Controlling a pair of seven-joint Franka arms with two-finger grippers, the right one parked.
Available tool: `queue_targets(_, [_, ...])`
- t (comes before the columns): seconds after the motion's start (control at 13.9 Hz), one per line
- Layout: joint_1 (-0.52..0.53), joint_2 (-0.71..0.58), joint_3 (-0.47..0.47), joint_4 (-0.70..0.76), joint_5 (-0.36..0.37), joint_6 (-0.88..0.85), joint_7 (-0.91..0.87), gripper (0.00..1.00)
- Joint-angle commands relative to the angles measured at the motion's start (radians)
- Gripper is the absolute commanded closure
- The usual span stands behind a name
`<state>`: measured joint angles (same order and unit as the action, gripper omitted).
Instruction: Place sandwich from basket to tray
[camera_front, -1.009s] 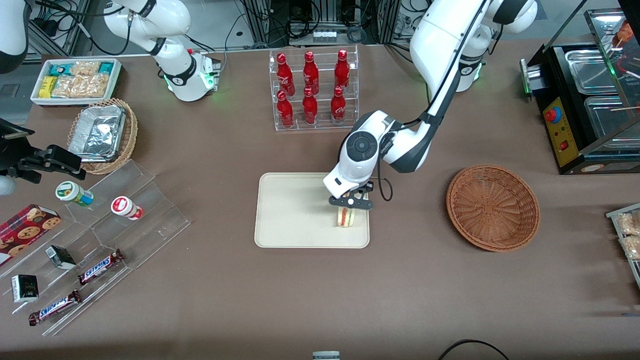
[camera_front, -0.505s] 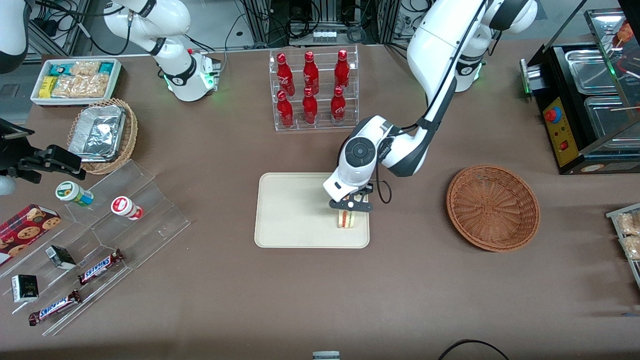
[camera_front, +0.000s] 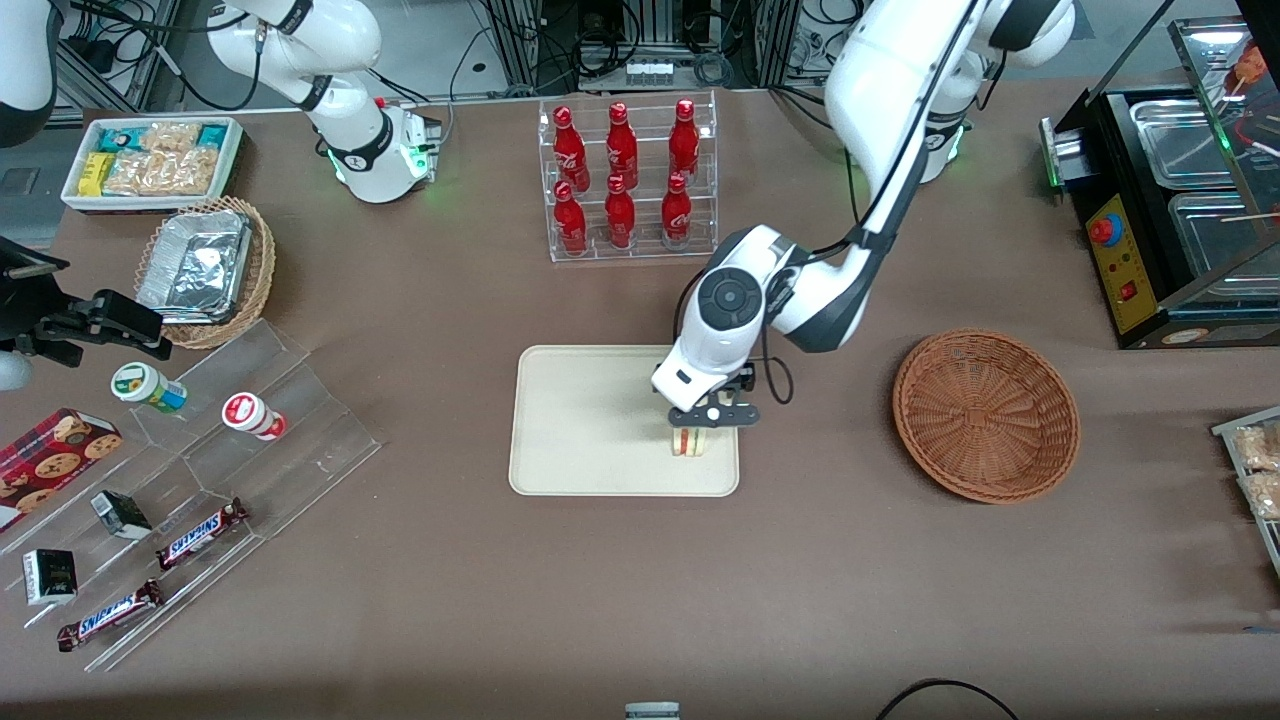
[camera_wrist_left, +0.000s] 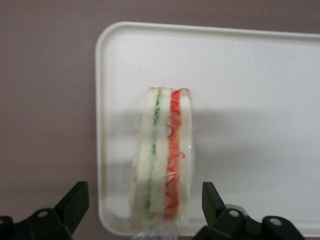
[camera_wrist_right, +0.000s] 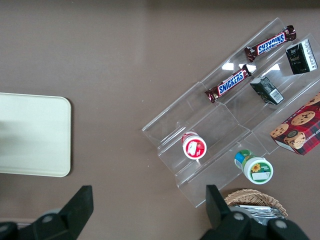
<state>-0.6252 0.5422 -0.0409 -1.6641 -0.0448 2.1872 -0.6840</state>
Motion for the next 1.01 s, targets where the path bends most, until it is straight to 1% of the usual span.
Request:
queue_targets(0.0, [0.065, -0.137, 0.006, -0.022, -0.007, -0.153, -0.014, 0.00])
queue_targets(0.22, [0.168, -0.221, 0.006, -0.029, 0.002, -0.176, 0.006, 0.00])
queue_targets(0.36, [0.223, -0.255, 0.006, -0.028, 0.012, -0.234, 0.017, 0.00])
queue_targets(0.5, [0.266, -0.292, 0.006, -0.037, 0.048, -0.253, 0.052, 0.00])
queue_targets(0.58, [0.291, -0.309, 0.006, -0.037, 0.054, -0.270, 0.066, 0.00])
queue_targets(0.72, [0.329, -0.353, 0.006, -0.039, 0.054, -0.309, 0.131, 0.00])
queue_targets(0.94, [0.407, -0.412, 0.006, -0.039, 0.052, -0.377, 0.278, 0.00])
